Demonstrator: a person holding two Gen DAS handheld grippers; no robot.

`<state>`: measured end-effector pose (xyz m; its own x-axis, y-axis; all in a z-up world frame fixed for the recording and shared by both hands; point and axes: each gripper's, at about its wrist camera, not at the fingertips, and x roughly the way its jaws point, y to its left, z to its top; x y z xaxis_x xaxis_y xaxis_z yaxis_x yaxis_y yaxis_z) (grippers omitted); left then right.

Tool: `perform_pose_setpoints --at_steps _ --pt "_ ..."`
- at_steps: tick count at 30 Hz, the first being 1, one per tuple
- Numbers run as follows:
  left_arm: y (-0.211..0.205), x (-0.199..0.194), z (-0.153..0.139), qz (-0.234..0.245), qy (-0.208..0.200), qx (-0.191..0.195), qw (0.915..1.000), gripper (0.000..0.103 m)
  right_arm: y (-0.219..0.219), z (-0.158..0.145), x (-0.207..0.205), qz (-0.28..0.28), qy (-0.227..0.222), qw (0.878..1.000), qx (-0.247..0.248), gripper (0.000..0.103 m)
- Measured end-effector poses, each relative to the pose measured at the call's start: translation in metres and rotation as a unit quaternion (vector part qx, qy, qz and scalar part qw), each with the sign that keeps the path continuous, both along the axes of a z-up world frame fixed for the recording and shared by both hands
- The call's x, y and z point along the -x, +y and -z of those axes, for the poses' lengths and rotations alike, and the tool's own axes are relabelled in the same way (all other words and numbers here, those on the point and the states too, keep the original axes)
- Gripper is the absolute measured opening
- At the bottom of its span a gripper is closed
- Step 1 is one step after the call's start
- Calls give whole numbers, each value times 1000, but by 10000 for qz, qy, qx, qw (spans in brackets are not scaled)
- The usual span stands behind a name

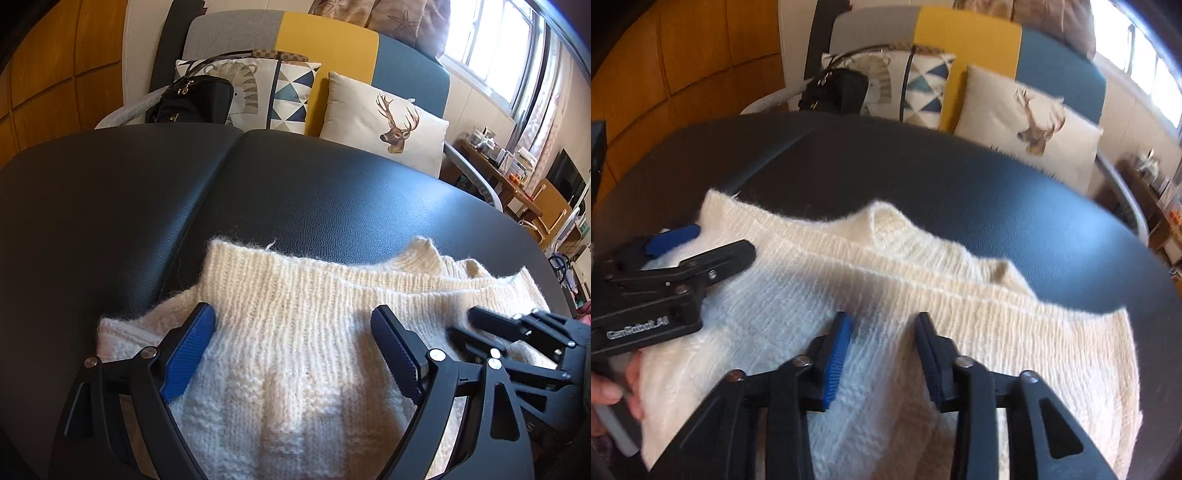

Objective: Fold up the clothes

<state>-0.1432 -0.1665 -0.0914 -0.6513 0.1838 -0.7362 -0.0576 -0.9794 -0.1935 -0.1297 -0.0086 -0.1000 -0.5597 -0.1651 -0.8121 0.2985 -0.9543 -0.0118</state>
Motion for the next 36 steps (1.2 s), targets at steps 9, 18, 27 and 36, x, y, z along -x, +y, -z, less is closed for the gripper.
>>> perform_pose_setpoints --at_steps 9,18,27,36 --pt "-2 0 2 7 19 -69 10000 89 17 -22 11 234 361 9972 615 4" --pt "-1 0 4 24 26 -78 10000 90 35 -11 20 360 238 9907 1289 17" --pt "20 10 -5 289 -379 428 9979 90 106 -34 -17 1139 344 9920 424 26" --pt "38 11 5 494 -209 1076 9927 74 152 5 -9 1532 -27 9873 422 18"
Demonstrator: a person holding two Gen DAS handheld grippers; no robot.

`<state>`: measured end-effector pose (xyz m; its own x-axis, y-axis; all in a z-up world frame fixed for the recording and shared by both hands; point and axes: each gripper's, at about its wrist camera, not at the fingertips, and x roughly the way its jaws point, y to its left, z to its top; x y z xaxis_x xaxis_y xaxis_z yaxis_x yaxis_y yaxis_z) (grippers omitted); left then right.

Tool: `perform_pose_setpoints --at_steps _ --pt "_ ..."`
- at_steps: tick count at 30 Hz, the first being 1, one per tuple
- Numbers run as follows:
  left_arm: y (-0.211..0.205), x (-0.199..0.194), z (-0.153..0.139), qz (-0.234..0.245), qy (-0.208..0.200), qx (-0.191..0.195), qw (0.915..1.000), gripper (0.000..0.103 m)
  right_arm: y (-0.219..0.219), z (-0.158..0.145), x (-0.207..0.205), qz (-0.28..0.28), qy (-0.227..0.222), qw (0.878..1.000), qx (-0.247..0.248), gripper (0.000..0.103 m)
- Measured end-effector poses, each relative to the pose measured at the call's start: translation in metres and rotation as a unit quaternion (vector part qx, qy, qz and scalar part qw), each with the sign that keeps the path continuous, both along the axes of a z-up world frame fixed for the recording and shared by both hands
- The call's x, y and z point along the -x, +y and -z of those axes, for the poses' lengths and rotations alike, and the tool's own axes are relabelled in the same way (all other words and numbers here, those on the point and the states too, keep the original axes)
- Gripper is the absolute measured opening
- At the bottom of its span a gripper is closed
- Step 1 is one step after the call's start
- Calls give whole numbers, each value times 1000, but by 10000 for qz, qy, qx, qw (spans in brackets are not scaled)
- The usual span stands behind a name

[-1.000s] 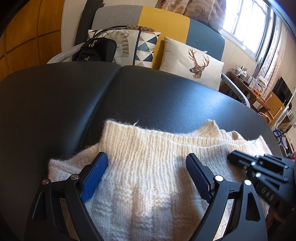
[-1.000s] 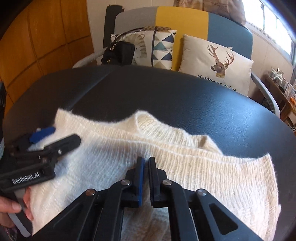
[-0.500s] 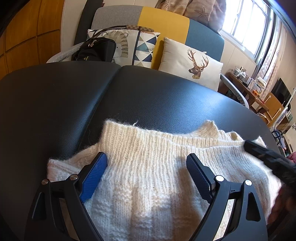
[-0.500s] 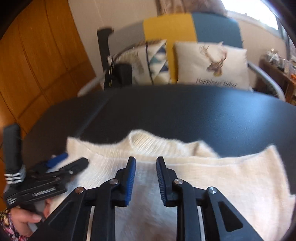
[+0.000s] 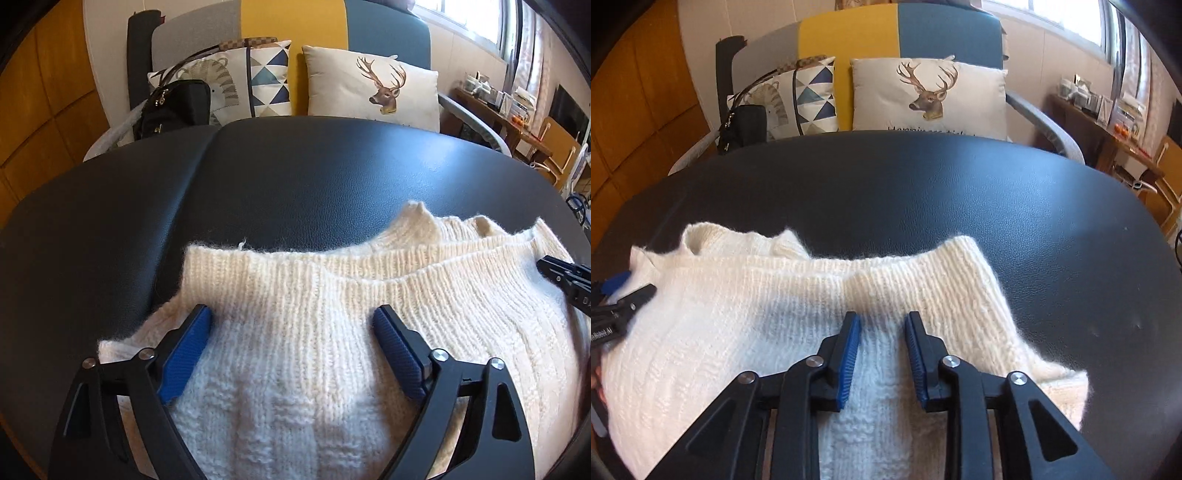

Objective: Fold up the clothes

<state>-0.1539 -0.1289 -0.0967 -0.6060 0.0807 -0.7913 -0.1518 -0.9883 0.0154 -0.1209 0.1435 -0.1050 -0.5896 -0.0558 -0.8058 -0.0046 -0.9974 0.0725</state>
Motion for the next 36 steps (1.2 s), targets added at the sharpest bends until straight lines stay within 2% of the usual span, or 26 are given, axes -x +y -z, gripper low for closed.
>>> perform_pose_setpoints --at_steps 1,2,3,5,7,11,14,16,17,20,23,26,27,28,29,30,32,33,34,35,36 --pt "0 -1 -1 4 45 11 10000 59 1 -1 0 15 19 10000 50 8" --pt "0 -2 -3 48 88 16 9999 35 3 -3 1 34 31 9999 137 7" --pt "1 -4 -5 95 98 10 9999 29 7 -3 1 78 44 9997 246 5" --pt "3 -2 -7 115 71 -22 9999 21 17 -6 0 196 125 9984 514 4" --pt "0 1 -11 60 36 -238 9997 17 24 -10 -1 286 198 9970 695 4" --pt "-12 6 -16 -189 10 -802 9966 14 23 -22 1 241 411 9971 596 4" --pt "-15 8 -15 -298 149 -839 9959 14 26 -31 1 326 621 9960 554 4" --pt "-15 12 -6 -398 62 -713 9966 17 27 -30 4 396 671 9959 468 4" --pt "-15 13 -2 -404 67 -690 9968 25 28 -26 6 418 616 9962 452 4" --pt "-16 14 6 -362 137 -688 9969 33 36 -8 11 562 340 9966 498 2" --pt "-14 11 4 -232 146 -682 9973 45 51 -1 15 598 206 9939 905 3" --pt "-26 0 -8 -374 383 -625 9966 48 56 -7 9 583 258 9921 1082 9" --pt "-36 -7 -12 -576 564 -612 9949 53 53 -15 3 566 402 9929 963 19" --pt "-46 -14 -15 -854 743 -588 9918 64 50 -23 -3 548 545 9934 844 24" --pt "-56 -20 -17 -1112 911 -605 9878 69 46 -30 -9 482 688 9935 771 24" --pt "-65 -27 -22 -1297 1080 -724 9830 69 40 -36 -13 289 820 9930 803 24" --pt "-71 -34 -26 -1302 1190 -1044 9788 69 22 -44 -18 -266 948 9922 769 24" --pt "-67 -35 -26 -1151 1151 -1143 9800 69 10 -46 -17 -564 908 9924 612 24" --pt "-56 -33 -25 -895 1034 -1060 9849 69 -1 -44 -14 -793 834 9926 381 24" --pt "-46 -31 -24 -715 936 -904 9889 69 -11 -40 -10 -976 745 9923 178 24" --pt "-31 -27 -19 -459 798 -584 9940 69 -18 -35 -6 -1111 641 9917 31 24"
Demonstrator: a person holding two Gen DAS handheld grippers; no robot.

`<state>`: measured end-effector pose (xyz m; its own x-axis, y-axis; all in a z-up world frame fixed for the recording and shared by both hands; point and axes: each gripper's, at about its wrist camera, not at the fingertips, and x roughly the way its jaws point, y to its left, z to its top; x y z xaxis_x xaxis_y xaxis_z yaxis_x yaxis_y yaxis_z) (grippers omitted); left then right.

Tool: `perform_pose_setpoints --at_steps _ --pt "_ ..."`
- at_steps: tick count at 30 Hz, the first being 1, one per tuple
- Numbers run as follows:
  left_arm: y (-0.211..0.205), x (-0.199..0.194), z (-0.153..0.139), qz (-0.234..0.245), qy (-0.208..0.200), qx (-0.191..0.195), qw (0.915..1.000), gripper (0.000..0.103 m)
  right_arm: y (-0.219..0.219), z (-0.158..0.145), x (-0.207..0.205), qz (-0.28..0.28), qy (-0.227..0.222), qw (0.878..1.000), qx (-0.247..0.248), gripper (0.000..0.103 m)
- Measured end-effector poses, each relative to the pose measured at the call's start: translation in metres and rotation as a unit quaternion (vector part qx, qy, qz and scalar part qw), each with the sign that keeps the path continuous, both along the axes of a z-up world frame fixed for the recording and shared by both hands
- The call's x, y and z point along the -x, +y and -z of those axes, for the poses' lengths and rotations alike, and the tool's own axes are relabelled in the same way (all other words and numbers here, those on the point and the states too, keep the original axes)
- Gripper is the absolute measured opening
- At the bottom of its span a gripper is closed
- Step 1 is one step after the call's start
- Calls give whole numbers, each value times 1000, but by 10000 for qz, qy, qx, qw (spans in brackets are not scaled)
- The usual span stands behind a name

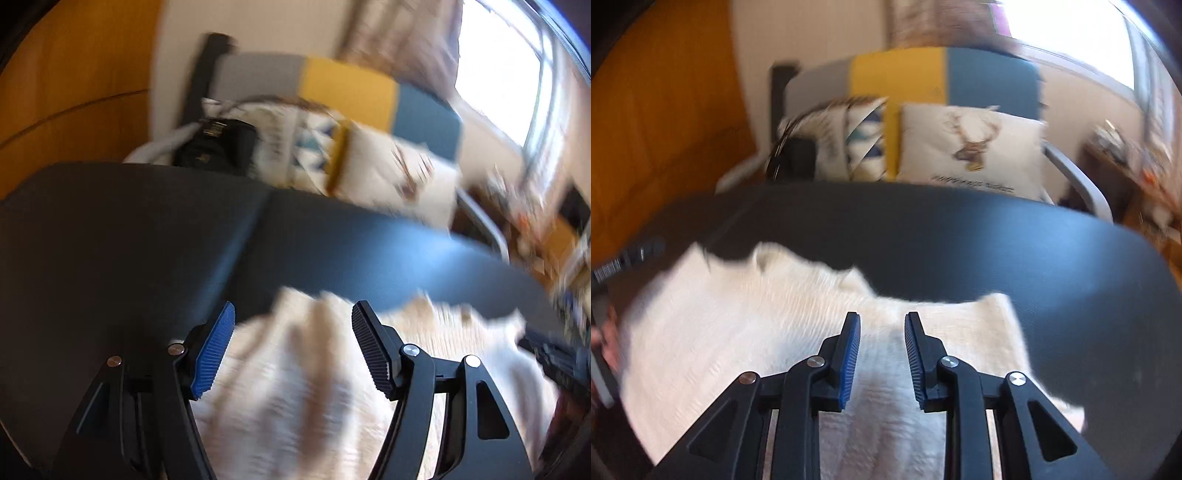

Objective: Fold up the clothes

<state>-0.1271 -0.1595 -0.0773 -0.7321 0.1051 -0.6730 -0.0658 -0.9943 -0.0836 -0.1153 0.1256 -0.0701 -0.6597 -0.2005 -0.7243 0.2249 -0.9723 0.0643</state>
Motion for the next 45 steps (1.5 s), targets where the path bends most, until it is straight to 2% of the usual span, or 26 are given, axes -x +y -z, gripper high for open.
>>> perform_pose_setpoints --at_steps 3,4,5,6,8,11,13,16,18,20,22,23,25,26,28,30,33,34,37,41,45 --pt "29 16 19 366 -426 868 9946 69 -1 19 16 141 -428 9986 -292 24" --pt "34 25 27 410 -611 1091 9913 70 4 24 19 271 -516 9978 -327 24" --pt "32 31 28 286 -632 1122 9913 72 12 26 22 480 -525 9971 -266 25" --pt "27 35 26 112 -602 1093 9921 74 22 27 22 795 -494 9955 -160 25" --pt "13 44 25 -258 -636 937 9932 88 43 28 23 1221 -487 9912 147 25" --pt "-21 52 33 -584 -944 4 9938 91 65 33 18 1328 -454 9868 810 23" --pt "-30 52 34 -598 -950 -295 9932 91 73 34 17 1292 -458 9846 1088 23" --pt "-28 44 24 -558 -900 -238 9941 91 83 29 12 1432 -368 9787 1424 25" --pt "-29 31 11 -528 -587 -420 9960 91 83 12 -2 1773 -45 9753 1313 26" --pt "-29 24 0 -457 -287 -563 9970 91 84 -2 -16 1793 218 9748 1308 26" --pt "-28 18 -2 -514 -83 -370 9980 91 77 -5 -17 1691 154 9802 1021 26" --pt "-26 20 1 -542 -111 -220 9982 91 73 -3 -12 1611 56 9837 793 26" --pt "-24 36 17 -578 -676 186 9959 91 70 8 -3 1627 -185 9858 384 26" --pt "-27 41 22 -603 -883 247 9940 91 74 17 1 1720 -399 9838 313 26" --pt "-40 41 21 -645 -888 -77 9939 91 87 26 2 1655 -694 9810 733 25" --pt "-51 38 12 -818 -732 -225 9937 91 96 29 3 1796 -667 9765 986 24" --pt "-76 34 -3 -1175 -587 -119 9913 91 100 34 1 1739 -568 9766 1131 25" --pt "-84 33 -7 -1212 -585 -186 9907 91 101 35 1 1667 -427 9779 1186 25" --pt "-107 29 -13 -1155 -661 -591 9893 91 99 38 -2 1657 -406 9787 1145 26" --pt "-113 22 -5 -817 -1173 -757 9868 91 100 38 -4 1647 -393 9787 1158 26" --pt "-113 25 9 -199 -1754 -937 9798 91 105 41 -5 1656 -429 9760 1351 27"
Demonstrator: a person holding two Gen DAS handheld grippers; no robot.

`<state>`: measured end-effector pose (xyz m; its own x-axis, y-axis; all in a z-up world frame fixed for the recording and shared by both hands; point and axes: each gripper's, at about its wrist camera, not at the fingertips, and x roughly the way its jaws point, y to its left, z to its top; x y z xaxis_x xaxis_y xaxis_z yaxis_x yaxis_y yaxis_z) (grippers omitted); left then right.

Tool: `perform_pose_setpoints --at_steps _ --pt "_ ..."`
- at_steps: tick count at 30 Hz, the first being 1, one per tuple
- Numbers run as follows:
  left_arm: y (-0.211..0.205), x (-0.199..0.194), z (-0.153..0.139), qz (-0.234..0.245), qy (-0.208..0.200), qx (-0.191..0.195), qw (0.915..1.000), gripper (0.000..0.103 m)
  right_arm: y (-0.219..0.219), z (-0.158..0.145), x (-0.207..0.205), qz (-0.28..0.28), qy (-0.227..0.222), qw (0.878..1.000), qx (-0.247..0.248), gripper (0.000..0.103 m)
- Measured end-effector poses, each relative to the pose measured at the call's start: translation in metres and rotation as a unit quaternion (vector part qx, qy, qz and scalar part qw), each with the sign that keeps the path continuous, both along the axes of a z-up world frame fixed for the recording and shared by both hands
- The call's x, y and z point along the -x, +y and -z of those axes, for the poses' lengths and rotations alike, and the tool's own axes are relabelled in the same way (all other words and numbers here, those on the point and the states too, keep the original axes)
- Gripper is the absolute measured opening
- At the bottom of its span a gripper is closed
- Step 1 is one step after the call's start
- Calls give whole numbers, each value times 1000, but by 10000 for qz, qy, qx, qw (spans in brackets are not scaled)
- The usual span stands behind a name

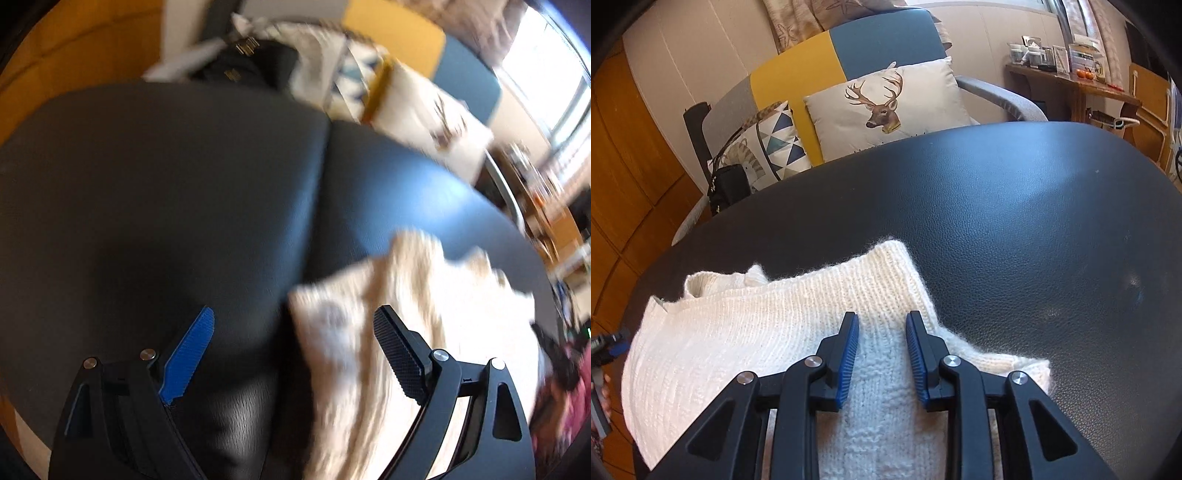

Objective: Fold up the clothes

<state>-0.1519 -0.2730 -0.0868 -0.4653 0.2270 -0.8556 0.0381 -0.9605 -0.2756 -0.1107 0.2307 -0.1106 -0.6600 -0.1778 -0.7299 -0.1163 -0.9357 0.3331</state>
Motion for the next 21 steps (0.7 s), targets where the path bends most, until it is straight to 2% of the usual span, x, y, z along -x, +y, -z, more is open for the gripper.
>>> perform_pose_setpoints --at_steps 5,9,13,16,21 --pt "-6 -6 7 151 -139 -492 9986 91 6 3 0 25 50 9997 244 27" --pt "-15 -23 13 -5 -224 -1036 9944 93 5 2 -1 30 53 9998 213 27" --pt "-26 -27 17 -80 -301 -1755 9840 94 5 3 -3 59 60 9998 173 27" --pt "-23 -25 21 130 -473 -2329 9712 94 5 3 -3 91 65 9998 152 27" --pt "-2 -29 25 415 -448 -2360 9698 94 4 3 -5 195 72 9998 75 27"
